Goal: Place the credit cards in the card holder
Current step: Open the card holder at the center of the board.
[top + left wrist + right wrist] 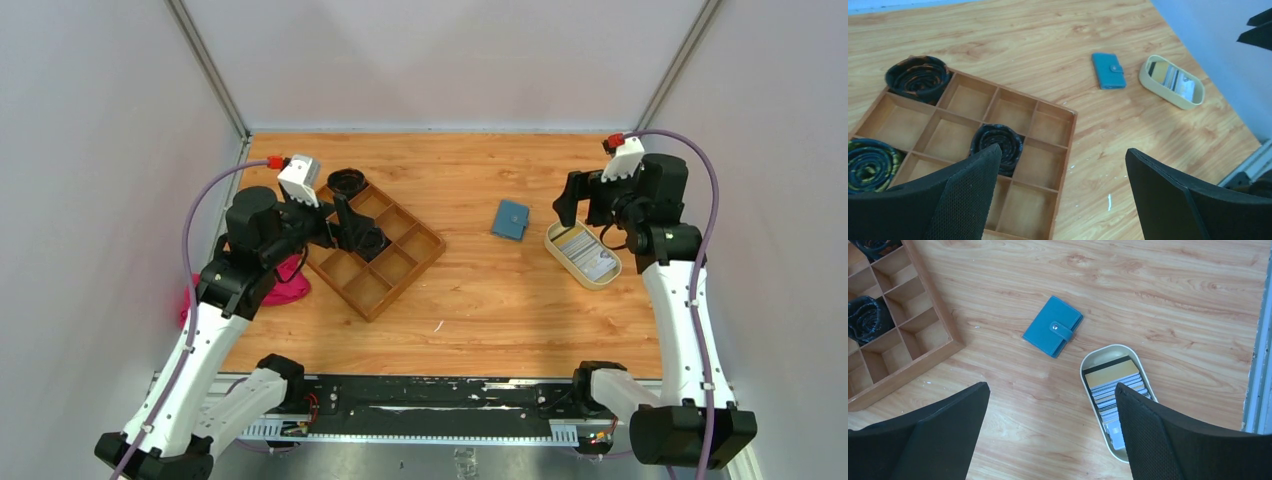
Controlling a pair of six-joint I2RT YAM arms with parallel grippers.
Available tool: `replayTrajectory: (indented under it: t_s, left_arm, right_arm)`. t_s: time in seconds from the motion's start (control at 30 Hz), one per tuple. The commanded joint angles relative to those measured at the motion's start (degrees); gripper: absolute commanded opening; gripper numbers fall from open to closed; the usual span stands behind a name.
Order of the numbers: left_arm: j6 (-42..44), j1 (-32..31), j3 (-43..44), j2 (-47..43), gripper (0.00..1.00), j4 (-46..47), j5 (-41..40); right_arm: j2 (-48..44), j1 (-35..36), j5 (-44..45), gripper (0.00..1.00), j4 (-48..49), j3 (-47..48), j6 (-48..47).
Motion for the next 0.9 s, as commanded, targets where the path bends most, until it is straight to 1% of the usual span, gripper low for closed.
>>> replayTrajectory:
  t_s: [0.0, 0.13, 0.2, 0.23, 0.37, 0.47, 0.53, 0.6, 0.7, 0.8, 0.87]
  left_arm:
    - [6.3, -0.6, -2.0, -0.3, 1.0, 2.2, -1.6]
    - [8.3, -0.6, -5.5, -1.2, 1.0, 6.8, -0.4]
    - [8.6, -0.6, -6.5, -1.1, 1.0, 7.8, 0.2]
    - [8.7, -0.6, -7.0, -1.0, 1.0, 8.0, 0.2]
    - [9.5, -0.6, -10.3, -2.7, 1.0, 9.3, -1.5]
    - [9.7, -0.6, -14.3, -5.0, 1.0, 11.8, -3.3]
    - [10.5, -0.6, -16.5, -5.8, 1.0, 12.3, -4.8]
    - [12.2, -0.6, -16.5, -5.7, 1.0, 9.7, -7.6]
    - [13.1, -0.6, -16.6, -6.5, 1.0, 7.6, -11.8]
    - [12.9, -0.6, -17.4, -7.0, 1.0, 7.5, -11.9]
    - [12.7, -0.6, -17.6, -6.9, 1.0, 7.5, -11.4]
  right_arm:
    - [1.4, 0.6, 0.6, 1.0, 1.1, 1.3, 1.5]
    - [1.3, 0.7, -0.7, 1.0, 2.4, 0.9, -1.1]
    - [0.4, 0.8, -2.1, 1.0, 4.1, -0.3, -4.0]
    - [0.3, 1.0, -3.5, 1.0, 4.3, -0.7, -6.7]
    - [1.8, 1.8, -13.9, 1.0, 1.5, -1.4, -20.4]
    - [2.4, 2.3, -17.1, 1.0, 0.2, -2.9, -25.2]
    - [3.0, 2.3, -18.6, 1.0, -0.1, -4.2, -26.3]
    - [4.5, 2.3, -22.1, 1.0, -0.1, -5.7, -28.0]
    - [9.1, 2.3, -22.3, 1.0, 2.1, -6.5, -25.3]
    - [15.1, 2.3, -21.6, 1.0, 2.8, -4.5, -22.2]
    - [18.9, 2.3, -22.6, 0.99, 3.1, -2.9, -20.2]
